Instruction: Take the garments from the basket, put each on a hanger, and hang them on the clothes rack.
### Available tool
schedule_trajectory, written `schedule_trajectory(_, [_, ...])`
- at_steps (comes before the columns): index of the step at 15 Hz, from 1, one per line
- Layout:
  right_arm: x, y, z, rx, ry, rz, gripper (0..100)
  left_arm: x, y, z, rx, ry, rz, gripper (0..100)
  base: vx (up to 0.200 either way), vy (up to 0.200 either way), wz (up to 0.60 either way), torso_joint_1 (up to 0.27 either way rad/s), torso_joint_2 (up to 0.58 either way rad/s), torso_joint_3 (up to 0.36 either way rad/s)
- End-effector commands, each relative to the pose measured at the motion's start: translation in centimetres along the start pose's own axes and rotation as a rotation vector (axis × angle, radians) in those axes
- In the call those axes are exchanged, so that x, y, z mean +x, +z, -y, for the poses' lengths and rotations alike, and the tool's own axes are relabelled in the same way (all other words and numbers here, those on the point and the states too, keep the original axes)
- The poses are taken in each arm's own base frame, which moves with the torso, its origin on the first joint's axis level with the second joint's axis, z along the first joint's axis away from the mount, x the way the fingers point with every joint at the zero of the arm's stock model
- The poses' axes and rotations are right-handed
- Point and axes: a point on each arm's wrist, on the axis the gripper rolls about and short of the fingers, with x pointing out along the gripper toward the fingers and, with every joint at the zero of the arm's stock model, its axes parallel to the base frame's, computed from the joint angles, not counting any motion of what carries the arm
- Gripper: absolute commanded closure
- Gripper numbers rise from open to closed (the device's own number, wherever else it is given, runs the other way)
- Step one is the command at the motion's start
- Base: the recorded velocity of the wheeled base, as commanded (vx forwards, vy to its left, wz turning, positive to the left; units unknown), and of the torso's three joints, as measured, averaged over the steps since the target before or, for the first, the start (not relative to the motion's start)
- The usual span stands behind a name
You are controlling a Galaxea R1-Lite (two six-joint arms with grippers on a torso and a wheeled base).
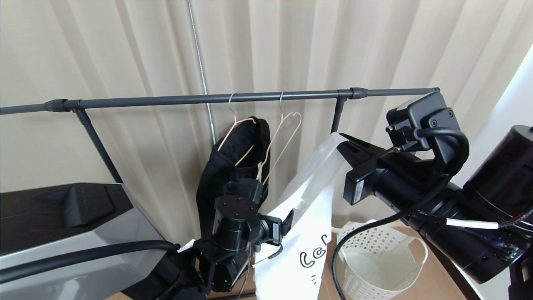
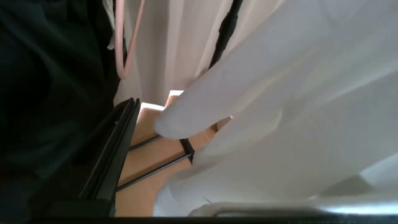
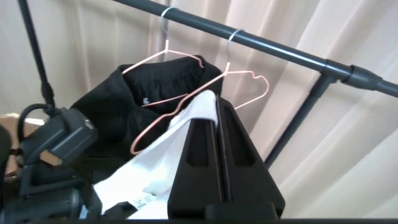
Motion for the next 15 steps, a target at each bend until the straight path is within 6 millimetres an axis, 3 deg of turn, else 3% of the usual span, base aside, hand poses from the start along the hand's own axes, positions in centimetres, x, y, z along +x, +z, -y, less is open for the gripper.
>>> schedule_trajectory(1, [0.3, 0.1, 1.0, 0.001, -0.039, 0.006, 100, 0.0, 0.1, -0.2, 0.004, 0.008, 0.001, 0, 0.0, 0.0, 0.0, 0.0, 0.0, 0.0])
schedule_trajectory(15, [0.8, 0.3, 4.8, -0.024, -0.169, 0.015, 100, 1.0, 0.1, -2.4, 0.02, 0.079, -0.002, 0, 0.0, 0.0, 0.0, 0.0, 0.0, 0.0])
